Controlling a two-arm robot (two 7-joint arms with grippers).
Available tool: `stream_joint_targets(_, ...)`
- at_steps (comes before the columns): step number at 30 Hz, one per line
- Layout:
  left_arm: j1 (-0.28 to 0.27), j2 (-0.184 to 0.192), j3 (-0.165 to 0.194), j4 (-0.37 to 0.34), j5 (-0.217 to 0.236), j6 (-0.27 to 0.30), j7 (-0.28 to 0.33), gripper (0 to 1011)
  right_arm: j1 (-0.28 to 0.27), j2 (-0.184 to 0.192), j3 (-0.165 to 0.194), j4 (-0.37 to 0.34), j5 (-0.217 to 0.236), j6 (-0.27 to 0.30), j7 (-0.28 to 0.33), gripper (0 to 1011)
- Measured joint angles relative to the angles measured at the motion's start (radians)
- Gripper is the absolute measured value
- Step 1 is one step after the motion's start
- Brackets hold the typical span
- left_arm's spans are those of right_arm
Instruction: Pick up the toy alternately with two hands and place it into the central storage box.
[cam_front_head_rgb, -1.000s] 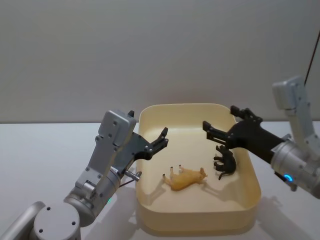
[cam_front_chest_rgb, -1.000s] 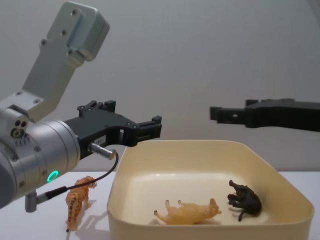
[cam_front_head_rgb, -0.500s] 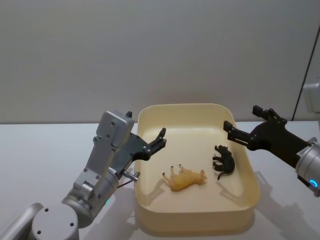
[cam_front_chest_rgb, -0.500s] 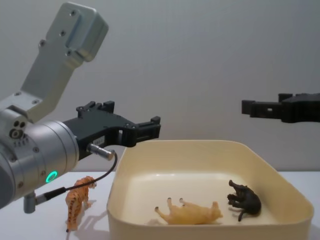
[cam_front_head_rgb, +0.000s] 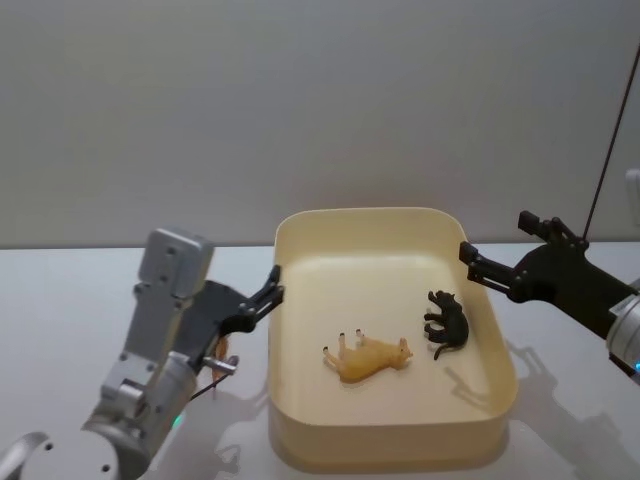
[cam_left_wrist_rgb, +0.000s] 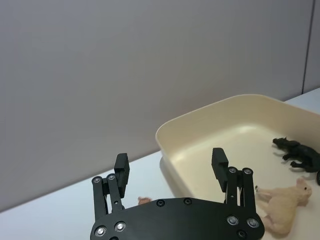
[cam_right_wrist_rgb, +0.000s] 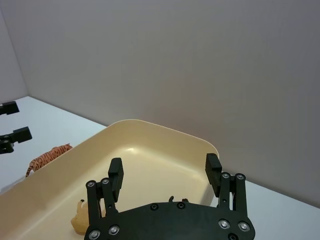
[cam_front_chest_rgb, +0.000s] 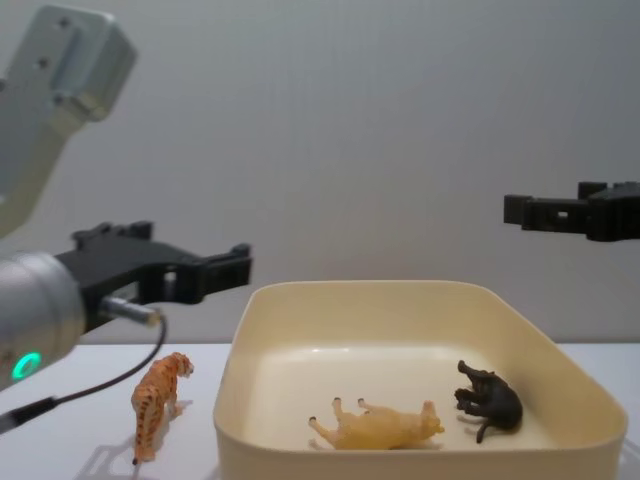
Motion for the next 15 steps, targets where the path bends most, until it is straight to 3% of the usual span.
stream_joint_targets(7,0.046,0.045,-0.024,-0.052,-0.069,0.055,0.047,1001,-0.005,0.005,0.003,-0.006,0.005,0.0,-0.001,1001)
stream_joint_targets(15,0.063,0.075,-0.046,-0.06,-0.126,0.104,0.011,1001,-0.008,0.008,0.005,-0.01,0.007,0.0,-0.002,1001)
